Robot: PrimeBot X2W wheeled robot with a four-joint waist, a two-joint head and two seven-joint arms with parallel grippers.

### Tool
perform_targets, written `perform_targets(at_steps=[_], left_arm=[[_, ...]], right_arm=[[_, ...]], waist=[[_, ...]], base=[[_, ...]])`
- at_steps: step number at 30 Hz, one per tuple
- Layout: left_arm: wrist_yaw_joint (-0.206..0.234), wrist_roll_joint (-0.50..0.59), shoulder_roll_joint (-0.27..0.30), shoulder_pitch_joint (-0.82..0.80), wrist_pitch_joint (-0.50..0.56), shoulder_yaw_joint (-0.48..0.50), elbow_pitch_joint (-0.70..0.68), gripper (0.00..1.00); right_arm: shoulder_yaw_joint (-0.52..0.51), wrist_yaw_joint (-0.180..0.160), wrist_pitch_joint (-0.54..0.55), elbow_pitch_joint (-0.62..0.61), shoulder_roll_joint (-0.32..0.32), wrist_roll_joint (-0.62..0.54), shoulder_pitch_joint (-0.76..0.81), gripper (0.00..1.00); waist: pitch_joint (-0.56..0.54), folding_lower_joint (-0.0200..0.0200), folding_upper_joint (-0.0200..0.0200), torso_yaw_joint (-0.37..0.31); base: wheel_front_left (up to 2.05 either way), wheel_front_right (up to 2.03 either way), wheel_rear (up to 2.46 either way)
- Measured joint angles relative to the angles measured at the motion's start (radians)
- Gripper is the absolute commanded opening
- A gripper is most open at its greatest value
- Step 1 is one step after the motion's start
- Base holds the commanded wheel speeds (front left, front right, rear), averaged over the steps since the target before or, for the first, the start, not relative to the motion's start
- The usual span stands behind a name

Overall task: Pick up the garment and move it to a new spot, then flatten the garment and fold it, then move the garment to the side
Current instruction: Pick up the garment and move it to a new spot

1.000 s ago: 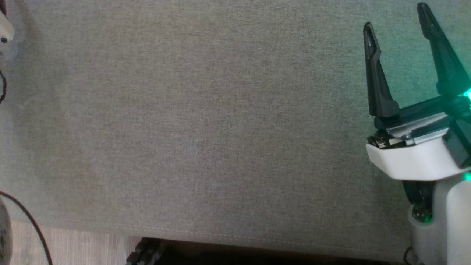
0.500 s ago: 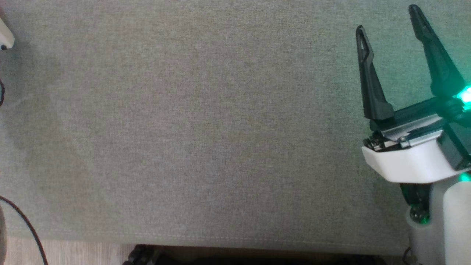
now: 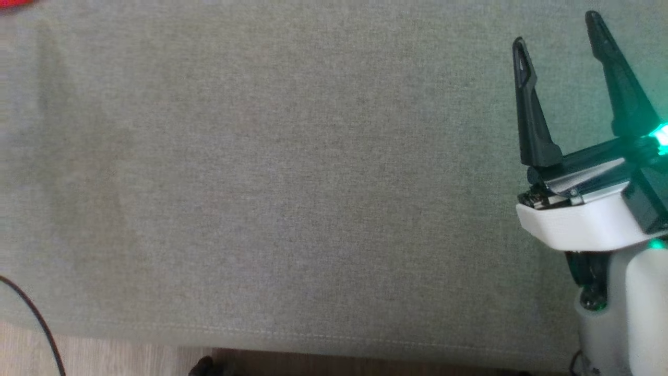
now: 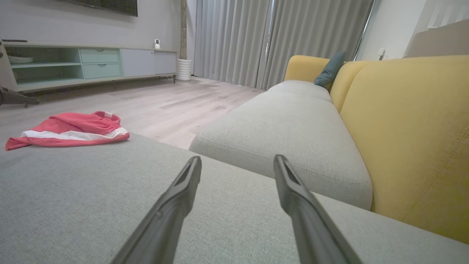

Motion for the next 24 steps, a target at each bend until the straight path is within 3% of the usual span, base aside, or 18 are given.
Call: perform_targets(at_steps=[8, 9, 10, 11, 12, 17, 24], left_arm=[[-0.007, -0.044, -0.010, -0.002, -0.102, -0.069, -0.110, 0.00], [-0.008, -0.051, -0.016, 0.005, -0.128, -0.084, -0.138, 0.16], [-0.008, -0.058, -0.021, 0.018, -0.155, -0.102, -0.167, 0.40], [-0.008, -0.066, -0.029, 0.035, -0.180, -0.113, -0.193, 0.81], [-0.008, -0.074, -0.039, 0.058, -0.206, -0.126, -0.217, 1.00], [-0.002, -0.081, -0.076, 0.227, -0.270, -0.158, -0.340, 1.00], [0.069, -0.112, -0.137, 0.524, -0.283, -0.145, -0.574, 1.00]], right_arm=[[-0.029, 0.000, -0.038, 0.052, 0.008, 0.020, 0.007, 1.00], [-0.038, 0.000, -0.044, 0.058, 0.009, 0.025, 0.011, 1.00], [-0.047, 0.000, -0.051, 0.064, 0.010, 0.028, 0.020, 1.00], [-0.055, 0.000, -0.057, 0.073, 0.010, 0.032, 0.030, 1.00], [-0.067, 0.000, -0.064, 0.083, 0.011, 0.039, 0.042, 1.00], [-0.124, 0.000, -0.095, 0.138, 0.019, 0.094, 0.088, 1.00], [-0.167, 0.000, -0.137, 0.225, 0.028, 0.159, 0.170, 1.00]], waist=[[-0.088, 0.0000, 0.0000, 0.023], [-0.102, 0.0000, 0.0000, 0.026], [-0.116, 0.0000, 0.0000, 0.030], [-0.130, 0.0000, 0.0000, 0.034], [-0.145, 0.0000, 0.0000, 0.038], [-0.227, -0.0001, 0.0000, 0.059], [-0.332, -0.0001, 0.0001, 0.085]], base=[[0.00, 0.00, 0.00], [0.00, 0.00, 0.00], [0.00, 0.00, 0.00], [0.00, 0.00, 0.00], [0.00, 0.00, 0.00], [0.00, 0.00, 0.00], [0.00, 0.00, 0.00]])
